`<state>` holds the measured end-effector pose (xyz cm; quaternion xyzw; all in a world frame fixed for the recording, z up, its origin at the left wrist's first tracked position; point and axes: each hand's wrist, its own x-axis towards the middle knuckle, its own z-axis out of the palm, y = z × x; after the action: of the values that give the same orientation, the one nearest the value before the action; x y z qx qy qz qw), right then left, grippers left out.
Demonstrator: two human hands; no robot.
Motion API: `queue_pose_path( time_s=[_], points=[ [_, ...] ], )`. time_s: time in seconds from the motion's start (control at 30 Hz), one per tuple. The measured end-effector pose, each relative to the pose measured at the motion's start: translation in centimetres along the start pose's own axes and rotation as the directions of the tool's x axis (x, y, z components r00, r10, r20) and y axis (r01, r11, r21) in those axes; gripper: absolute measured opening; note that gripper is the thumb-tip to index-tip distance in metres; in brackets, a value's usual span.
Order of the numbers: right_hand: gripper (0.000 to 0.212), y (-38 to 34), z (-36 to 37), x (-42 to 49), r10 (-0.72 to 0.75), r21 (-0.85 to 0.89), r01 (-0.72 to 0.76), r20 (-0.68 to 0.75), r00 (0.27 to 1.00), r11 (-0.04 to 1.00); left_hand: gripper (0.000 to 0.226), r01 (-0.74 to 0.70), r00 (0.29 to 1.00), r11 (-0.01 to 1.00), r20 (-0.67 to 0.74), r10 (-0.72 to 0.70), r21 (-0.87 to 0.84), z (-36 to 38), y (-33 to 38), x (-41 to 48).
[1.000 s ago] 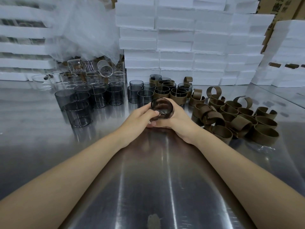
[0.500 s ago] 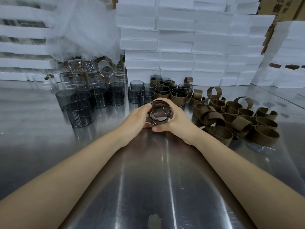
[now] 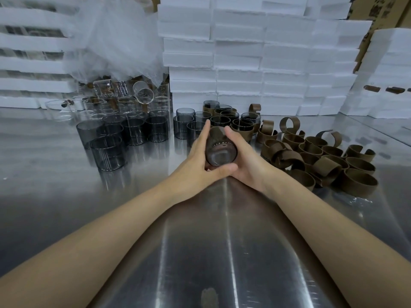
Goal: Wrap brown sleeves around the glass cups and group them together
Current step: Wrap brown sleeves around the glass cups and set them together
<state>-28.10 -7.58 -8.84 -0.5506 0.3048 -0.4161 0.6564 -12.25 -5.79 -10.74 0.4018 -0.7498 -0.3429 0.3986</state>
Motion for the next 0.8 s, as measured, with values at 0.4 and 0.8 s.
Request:
queue_pose_path(
  time_s=[0.4, 0.8],
  points=[
    [0.058, -0.27, 0.26, -0.14, 0.060, 0.038, -0.066, 0.138, 0.989, 0.997, 0.079, -0.116, 0.989, 0.990, -0.103, 0.107, -0.084, -0.22, 0.37, -0.42],
    [0.059, -0.28, 0.41, -0.07, 0.115, 0.005, -0.117, 0.139, 0.984, 0.993, 0.046, -0.080, 0.994, 0.993, -0.079, 0.074, -0.083, -0.70, 0.14, -0.05]
  ],
)
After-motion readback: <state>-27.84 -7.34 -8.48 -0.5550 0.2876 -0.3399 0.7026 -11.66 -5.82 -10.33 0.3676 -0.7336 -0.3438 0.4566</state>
